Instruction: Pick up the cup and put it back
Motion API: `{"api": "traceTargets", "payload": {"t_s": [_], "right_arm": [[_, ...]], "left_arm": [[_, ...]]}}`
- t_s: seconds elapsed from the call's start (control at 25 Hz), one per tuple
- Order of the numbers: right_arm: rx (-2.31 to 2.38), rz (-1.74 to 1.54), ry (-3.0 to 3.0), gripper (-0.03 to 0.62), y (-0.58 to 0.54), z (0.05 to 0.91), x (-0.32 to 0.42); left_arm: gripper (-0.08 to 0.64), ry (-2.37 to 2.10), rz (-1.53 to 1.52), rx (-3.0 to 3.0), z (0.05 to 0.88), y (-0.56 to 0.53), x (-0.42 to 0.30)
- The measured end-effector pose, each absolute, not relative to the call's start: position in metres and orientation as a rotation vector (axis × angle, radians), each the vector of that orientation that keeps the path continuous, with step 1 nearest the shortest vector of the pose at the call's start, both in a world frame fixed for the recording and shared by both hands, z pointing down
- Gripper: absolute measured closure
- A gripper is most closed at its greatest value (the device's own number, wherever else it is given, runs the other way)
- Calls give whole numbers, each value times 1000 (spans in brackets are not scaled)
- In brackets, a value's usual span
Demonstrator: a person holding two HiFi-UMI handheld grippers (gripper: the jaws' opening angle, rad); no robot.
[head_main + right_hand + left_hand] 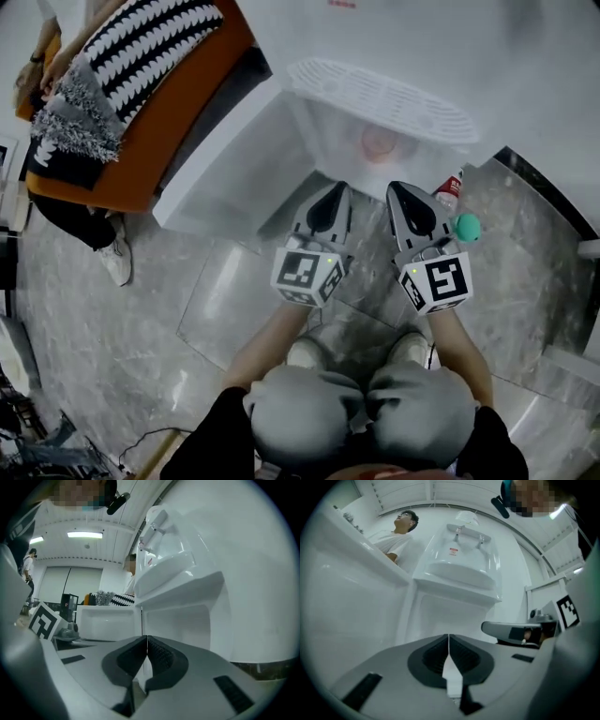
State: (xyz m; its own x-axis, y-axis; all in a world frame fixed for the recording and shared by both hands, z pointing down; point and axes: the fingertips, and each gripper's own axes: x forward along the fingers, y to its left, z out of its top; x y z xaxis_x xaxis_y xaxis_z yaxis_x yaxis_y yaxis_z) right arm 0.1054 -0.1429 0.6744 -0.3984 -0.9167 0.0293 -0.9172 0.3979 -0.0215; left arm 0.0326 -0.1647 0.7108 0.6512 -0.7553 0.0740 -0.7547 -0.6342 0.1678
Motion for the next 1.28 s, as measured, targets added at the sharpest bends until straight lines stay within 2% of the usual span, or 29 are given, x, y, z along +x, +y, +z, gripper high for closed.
{"api": "traceTargets", "payload": {"t_s": [0.6,0.68,0.8,1.0,1.28], "right_arm": [[1806,21,-2661,574,-141,681,97],[1780,34,-2646,461,-141,690,94],[1731,-14,-2598,365,-148,711,86],[1871,-106,-2528,356,-167,721,98],[1875,31,-2427,247,-215,773,115]], "left_arm": [[546,-1257,-1,2677,719,-156,28],[546,-1237,-22,2664,718,-151,29],[546,-1257,13,2722,718,-149,30],[546,-1278,59,2752,728,-143,28],[546,-1287,114,2727,743,-145,19]]}}
